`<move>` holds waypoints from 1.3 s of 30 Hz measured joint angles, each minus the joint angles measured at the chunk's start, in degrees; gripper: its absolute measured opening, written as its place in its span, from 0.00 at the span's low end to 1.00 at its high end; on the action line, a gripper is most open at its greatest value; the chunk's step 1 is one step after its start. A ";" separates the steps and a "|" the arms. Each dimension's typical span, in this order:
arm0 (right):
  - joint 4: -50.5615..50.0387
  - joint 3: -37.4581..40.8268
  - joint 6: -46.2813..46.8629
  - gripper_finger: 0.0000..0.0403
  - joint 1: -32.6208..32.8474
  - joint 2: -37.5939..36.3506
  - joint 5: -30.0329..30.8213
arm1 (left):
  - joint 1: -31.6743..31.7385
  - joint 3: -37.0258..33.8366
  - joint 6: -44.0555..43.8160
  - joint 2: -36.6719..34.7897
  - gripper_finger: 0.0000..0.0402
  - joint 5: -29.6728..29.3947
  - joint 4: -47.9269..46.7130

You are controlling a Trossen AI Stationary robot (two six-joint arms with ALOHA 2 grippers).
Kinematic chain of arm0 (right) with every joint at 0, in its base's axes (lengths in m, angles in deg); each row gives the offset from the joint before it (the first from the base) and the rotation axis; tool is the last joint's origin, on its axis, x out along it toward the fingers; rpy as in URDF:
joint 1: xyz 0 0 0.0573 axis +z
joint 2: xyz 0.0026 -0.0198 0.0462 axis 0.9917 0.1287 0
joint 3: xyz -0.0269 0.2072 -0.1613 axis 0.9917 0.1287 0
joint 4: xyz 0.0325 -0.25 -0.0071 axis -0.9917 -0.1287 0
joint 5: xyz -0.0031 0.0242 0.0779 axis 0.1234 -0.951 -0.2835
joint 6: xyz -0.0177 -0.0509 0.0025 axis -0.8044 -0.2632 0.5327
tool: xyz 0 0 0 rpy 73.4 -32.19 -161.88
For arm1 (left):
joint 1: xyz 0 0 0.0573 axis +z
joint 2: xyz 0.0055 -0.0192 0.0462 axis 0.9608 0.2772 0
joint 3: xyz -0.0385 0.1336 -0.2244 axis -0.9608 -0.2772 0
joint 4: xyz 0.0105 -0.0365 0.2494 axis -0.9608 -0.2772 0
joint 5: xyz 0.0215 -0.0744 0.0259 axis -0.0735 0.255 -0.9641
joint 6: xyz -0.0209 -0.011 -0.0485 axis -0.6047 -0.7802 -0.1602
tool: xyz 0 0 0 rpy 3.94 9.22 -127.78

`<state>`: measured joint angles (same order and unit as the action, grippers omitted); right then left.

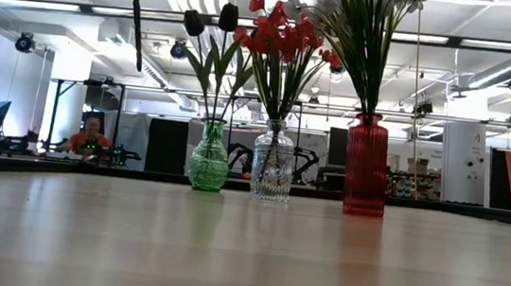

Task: Sort flowers into vase by color
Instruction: Put the orange flowers into the transparent vase

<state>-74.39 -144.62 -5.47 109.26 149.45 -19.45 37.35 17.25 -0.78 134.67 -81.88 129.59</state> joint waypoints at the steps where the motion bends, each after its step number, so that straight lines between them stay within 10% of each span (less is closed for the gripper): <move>1: 0.09 0.00 -0.03 0.29 -0.17 0.08 -0.69 | 0.00 0.00 0.00 0.00 0.04 0.00 0.14; 13: 0.85 0.00 -4.55 0.05 -0.52 0.52 -1.19 | 0.00 0.85 -0.68 0.00 0.09 -0.61 -0.09; 28: -10.01 0.02 -1.64 0.04 -0.43 -7.91 1.76 | 0.02 0.87 -9.00 -1.90 0.56 -11.81 -10.72; 39: -15.75 0.02 -2.11 0.04 -2.05 -13.09 7.37 | 0.00 0.87 -13.94 -3.80 0.62 -12.66 -23.93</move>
<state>-90.14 -144.60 -7.59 107.20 136.36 -12.09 37.35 18.12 -14.72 130.86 -94.54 105.66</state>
